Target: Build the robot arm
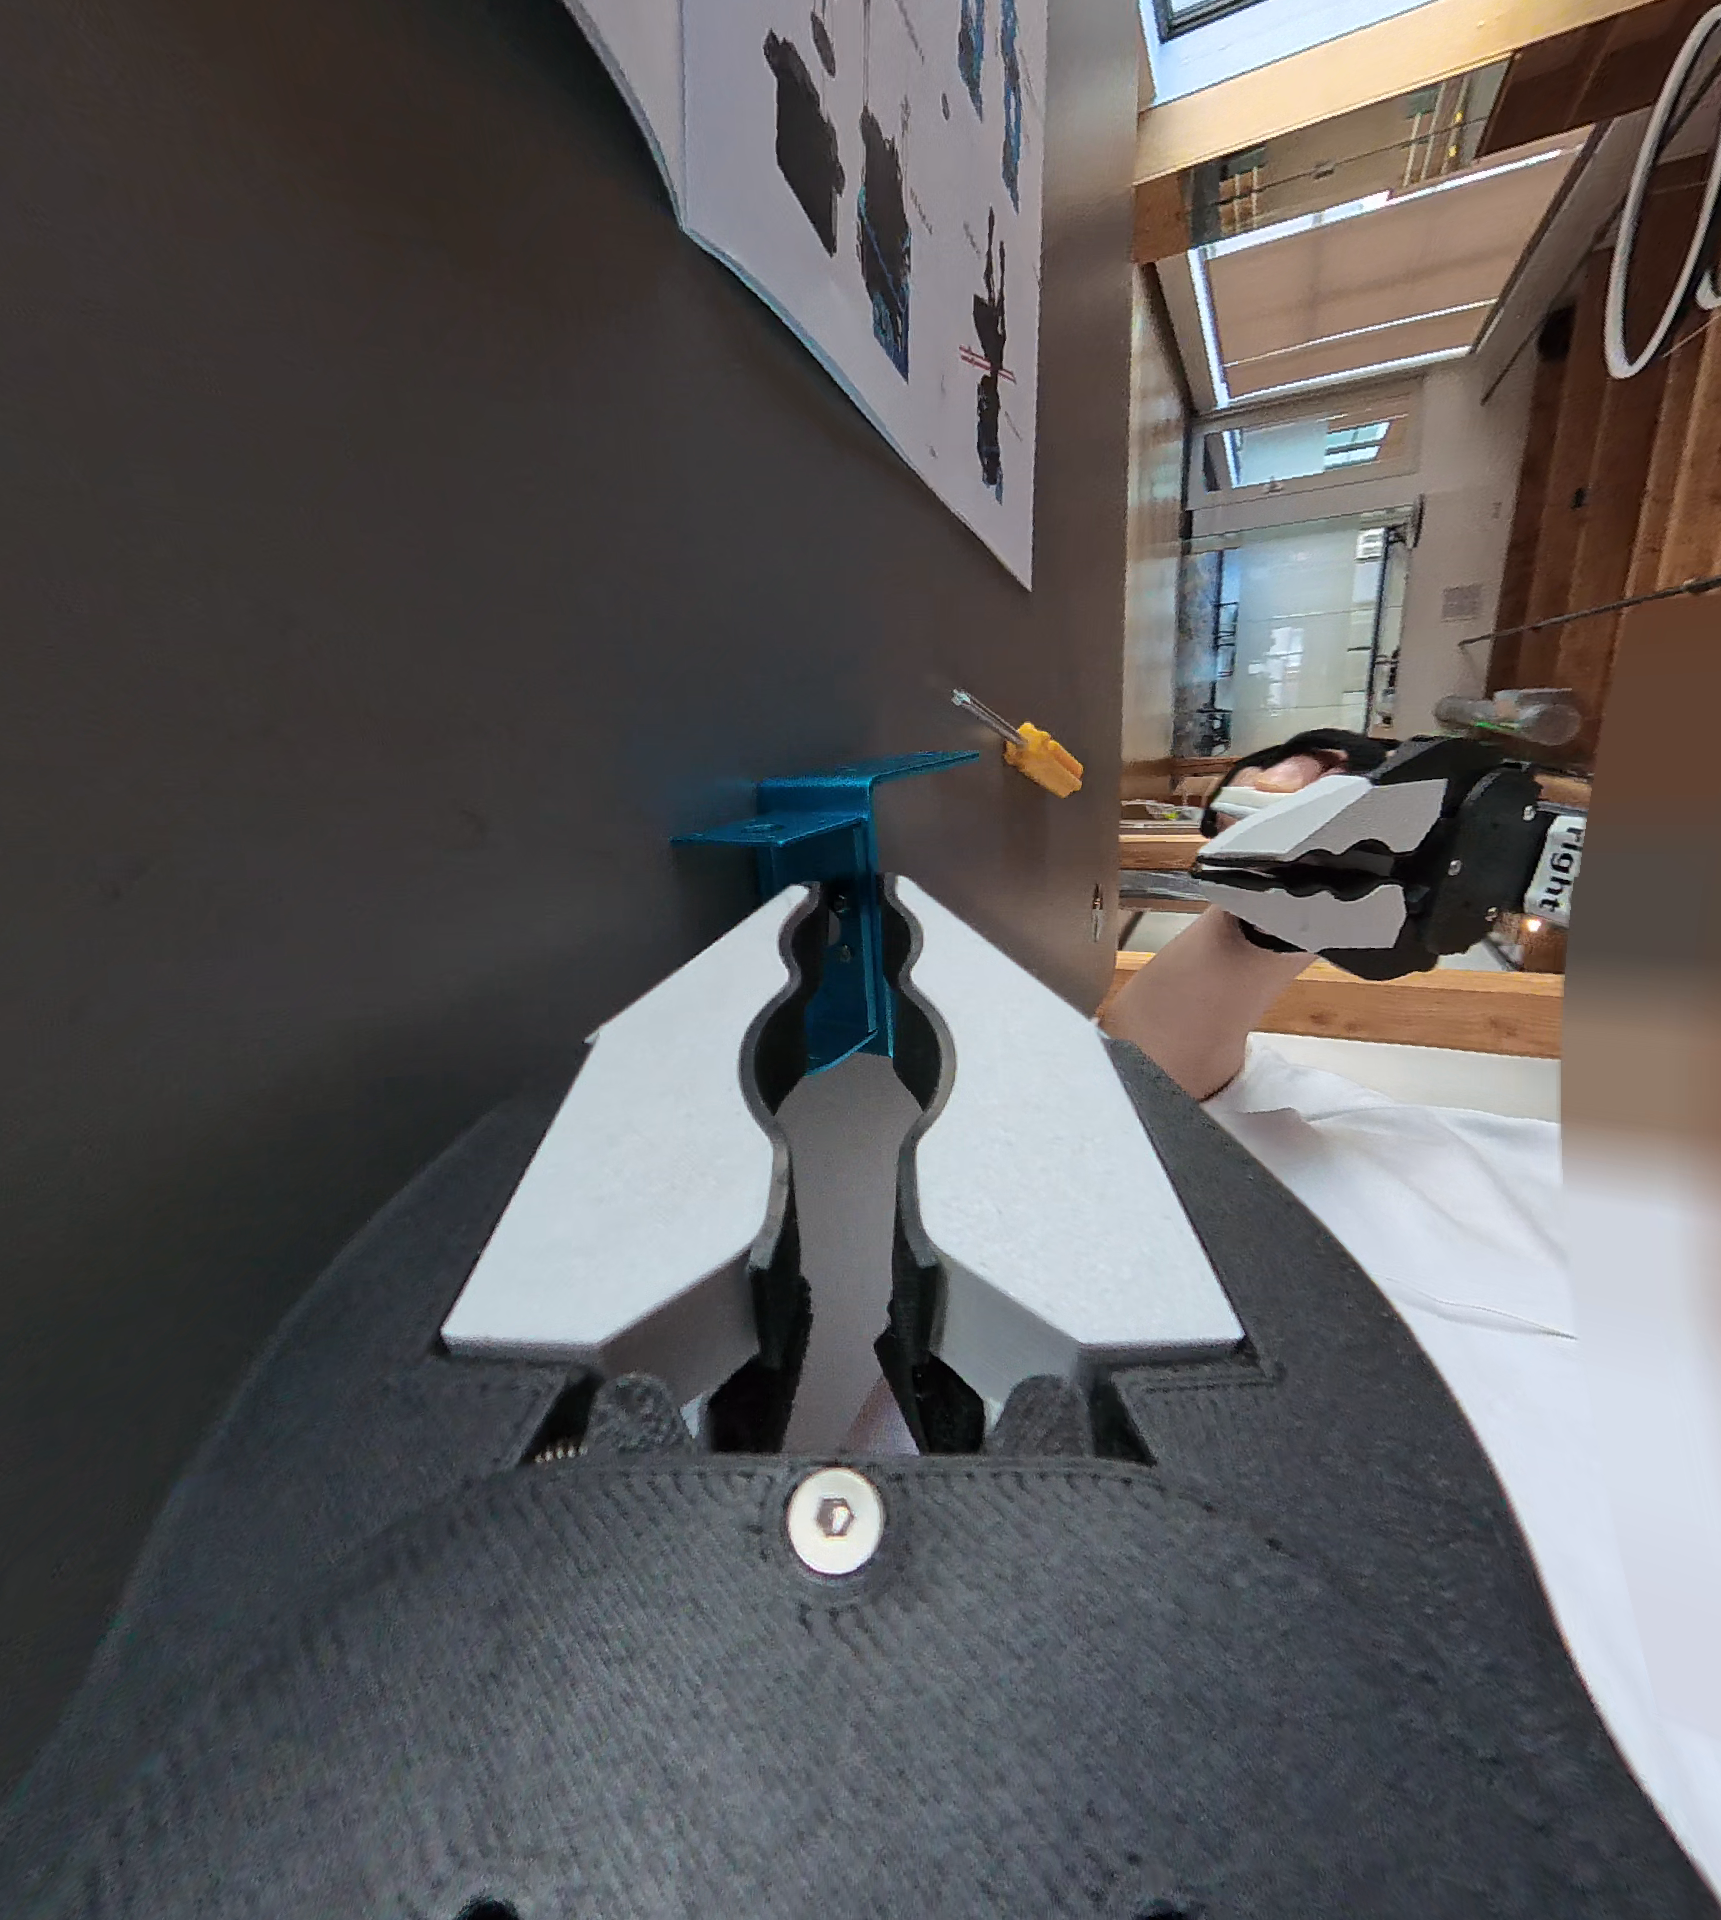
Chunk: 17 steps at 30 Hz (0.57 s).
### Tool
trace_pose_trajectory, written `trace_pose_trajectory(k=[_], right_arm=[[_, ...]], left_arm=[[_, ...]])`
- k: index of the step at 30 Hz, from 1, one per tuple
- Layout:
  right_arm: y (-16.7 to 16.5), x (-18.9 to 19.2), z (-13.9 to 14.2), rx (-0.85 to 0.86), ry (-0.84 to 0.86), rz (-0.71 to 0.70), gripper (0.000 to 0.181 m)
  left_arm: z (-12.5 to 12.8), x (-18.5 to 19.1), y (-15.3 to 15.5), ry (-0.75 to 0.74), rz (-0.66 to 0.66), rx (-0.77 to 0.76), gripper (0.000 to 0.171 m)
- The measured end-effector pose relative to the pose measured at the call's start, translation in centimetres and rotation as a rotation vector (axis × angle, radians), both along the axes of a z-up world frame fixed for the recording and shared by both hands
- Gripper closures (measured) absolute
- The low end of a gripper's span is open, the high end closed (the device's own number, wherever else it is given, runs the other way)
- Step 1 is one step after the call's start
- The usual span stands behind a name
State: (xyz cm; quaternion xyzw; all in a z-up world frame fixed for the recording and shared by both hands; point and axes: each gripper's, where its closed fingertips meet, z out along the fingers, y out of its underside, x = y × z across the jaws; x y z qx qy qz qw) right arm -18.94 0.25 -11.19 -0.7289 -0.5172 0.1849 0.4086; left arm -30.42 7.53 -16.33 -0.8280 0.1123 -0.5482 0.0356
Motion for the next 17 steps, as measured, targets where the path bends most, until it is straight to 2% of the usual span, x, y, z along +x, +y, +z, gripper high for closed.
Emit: trace_pose_trajectory(k=[10, 17], right_arm=[[0.4, 0.0, 0.2, 0.009, -0.003, -0.006, 0.179], [1.2, -0.6, 1.8, 0.046, 0.044, -0.011, 0.18]], left_arm=[[0.9, 1.0, 0.0, -0.19, 0.02, -0.095, 0.164], [4.8, 1.7, 0.1, -0.463, 0.023, -0.093, 0.164]])
